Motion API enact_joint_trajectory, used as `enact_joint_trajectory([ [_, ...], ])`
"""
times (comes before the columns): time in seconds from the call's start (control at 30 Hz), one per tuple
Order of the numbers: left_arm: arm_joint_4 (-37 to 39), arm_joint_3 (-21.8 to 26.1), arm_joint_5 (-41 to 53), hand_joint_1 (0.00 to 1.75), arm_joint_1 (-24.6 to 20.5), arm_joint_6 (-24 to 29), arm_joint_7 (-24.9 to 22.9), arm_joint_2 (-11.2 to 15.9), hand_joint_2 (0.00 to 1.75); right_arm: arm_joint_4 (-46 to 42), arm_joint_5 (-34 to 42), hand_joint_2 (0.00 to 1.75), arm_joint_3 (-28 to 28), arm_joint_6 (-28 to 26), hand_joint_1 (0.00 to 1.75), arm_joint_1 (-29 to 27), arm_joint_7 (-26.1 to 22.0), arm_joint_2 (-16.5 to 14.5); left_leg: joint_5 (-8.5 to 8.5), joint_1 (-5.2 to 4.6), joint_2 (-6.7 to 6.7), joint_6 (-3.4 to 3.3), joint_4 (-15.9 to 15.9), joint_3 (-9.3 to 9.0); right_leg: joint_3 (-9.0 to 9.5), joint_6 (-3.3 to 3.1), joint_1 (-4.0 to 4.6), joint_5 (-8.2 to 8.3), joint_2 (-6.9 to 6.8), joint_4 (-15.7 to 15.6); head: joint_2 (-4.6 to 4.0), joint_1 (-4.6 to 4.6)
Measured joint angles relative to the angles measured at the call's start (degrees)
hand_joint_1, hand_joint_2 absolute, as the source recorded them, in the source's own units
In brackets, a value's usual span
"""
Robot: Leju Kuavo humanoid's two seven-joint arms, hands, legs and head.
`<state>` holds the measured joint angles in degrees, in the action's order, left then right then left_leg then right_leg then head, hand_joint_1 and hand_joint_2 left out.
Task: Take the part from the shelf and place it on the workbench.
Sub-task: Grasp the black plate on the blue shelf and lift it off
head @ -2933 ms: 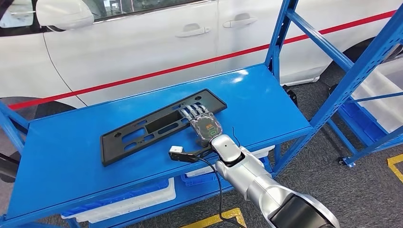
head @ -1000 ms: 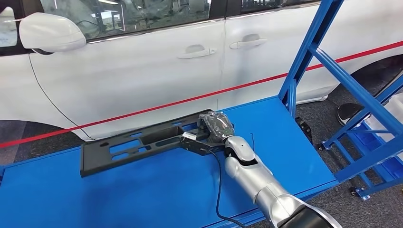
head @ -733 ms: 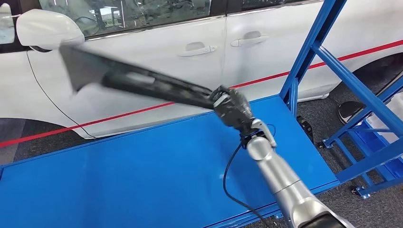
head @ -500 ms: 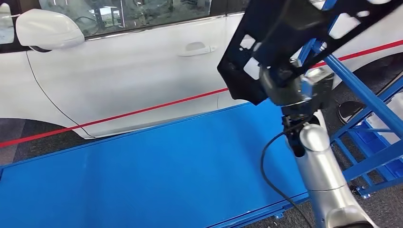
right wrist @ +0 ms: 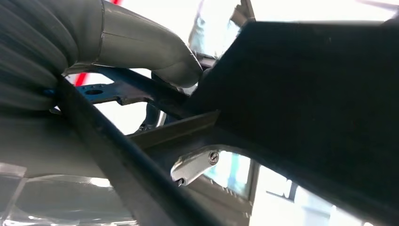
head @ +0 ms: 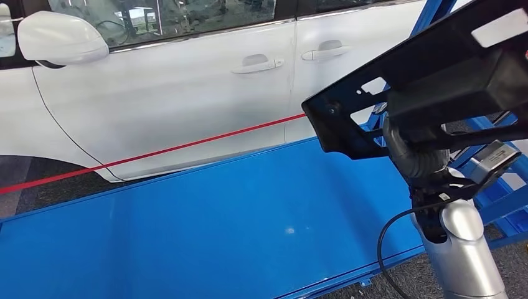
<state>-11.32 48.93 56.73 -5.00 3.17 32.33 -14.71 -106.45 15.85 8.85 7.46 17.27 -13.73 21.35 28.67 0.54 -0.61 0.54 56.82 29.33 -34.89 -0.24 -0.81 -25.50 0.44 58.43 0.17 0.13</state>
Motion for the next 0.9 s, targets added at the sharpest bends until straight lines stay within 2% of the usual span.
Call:
enact_joint_trajectory([
  [0.13, 0.0, 0.7, -0.4, 0.00, 0.1, 0.0, -0.8, 0.1, 1.75, -0.2, -0.1, 1.75, 0.0, 2.2, 1.75, -3.3, 0.0, 1.4, 0.03, -0.01, 0.00, -0.04, 0.0, 0.02, 0.02, 0.04, -0.02, -0.05, -0.05, 0.0, 0.00, 0.01],
  [0.3, 0.0, 1.2, -0.4, 0.00, 0.1, 0.1, -0.9, 0.1, 1.75, -0.2, -0.1, 1.75, 0.0, 2.4, 1.75, -4.9, -0.1, 2.1, 0.05, -0.02, 0.01, -0.07, 0.0, 0.00, 0.02, 0.04, -0.04, -0.05, -0.04, 0.0, 0.00, 0.01],
  [0.9, 0.0, 1.7, -0.3, 0.00, 0.3, -0.1, 0.3, 0.1, 1.75, 2.4, -5.3, 1.75, 0.0, 3.1, 1.75, -11.1, 1.7, 1.8, 0.11, -0.03, -0.01, -0.10, 0.0, 0.03, 0.03, 0.08, -0.05, -0.11, -0.08, 0.0, -0.02, 0.01],
])
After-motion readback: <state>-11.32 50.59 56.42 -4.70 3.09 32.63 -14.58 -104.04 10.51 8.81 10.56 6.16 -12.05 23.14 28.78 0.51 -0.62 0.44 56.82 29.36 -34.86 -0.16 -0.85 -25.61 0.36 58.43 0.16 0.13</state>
